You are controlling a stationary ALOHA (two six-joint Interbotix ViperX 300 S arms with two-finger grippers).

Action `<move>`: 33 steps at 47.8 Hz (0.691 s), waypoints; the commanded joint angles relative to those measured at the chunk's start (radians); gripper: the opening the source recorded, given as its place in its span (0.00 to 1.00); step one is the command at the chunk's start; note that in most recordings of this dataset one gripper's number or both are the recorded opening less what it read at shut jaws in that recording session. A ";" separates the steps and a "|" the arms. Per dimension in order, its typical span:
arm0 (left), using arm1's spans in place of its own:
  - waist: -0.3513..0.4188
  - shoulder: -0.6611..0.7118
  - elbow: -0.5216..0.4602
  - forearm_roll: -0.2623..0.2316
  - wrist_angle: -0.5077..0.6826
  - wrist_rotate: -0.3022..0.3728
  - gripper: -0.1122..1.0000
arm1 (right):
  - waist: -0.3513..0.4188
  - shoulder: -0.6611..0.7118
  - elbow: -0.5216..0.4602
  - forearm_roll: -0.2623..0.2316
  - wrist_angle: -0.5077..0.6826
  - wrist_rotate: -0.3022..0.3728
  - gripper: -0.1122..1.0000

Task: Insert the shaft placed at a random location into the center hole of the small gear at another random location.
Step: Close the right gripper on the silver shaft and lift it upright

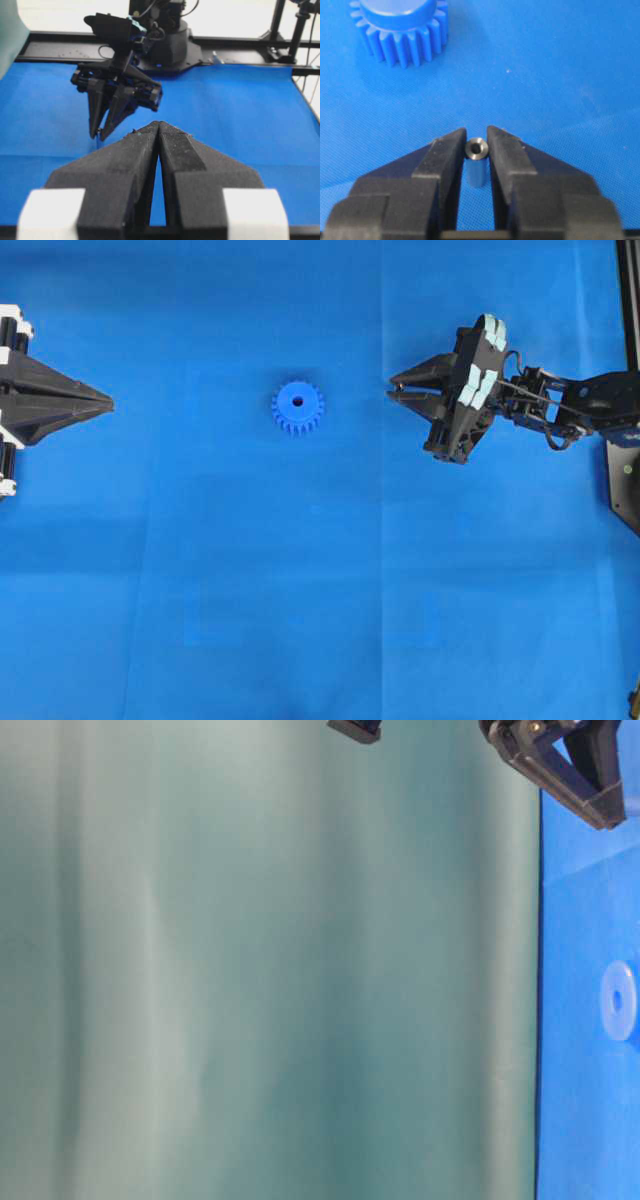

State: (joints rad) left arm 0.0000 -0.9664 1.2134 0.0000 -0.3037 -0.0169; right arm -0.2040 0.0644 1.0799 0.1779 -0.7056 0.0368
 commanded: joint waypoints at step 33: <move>0.003 0.003 -0.011 0.002 -0.009 0.000 0.10 | 0.017 -0.259 -0.031 0.000 0.209 0.000 0.13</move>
State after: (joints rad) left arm 0.0015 -0.9664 1.2134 0.0000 -0.3037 -0.0169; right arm -0.1887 -0.1381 1.0692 0.1779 -0.5369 0.0414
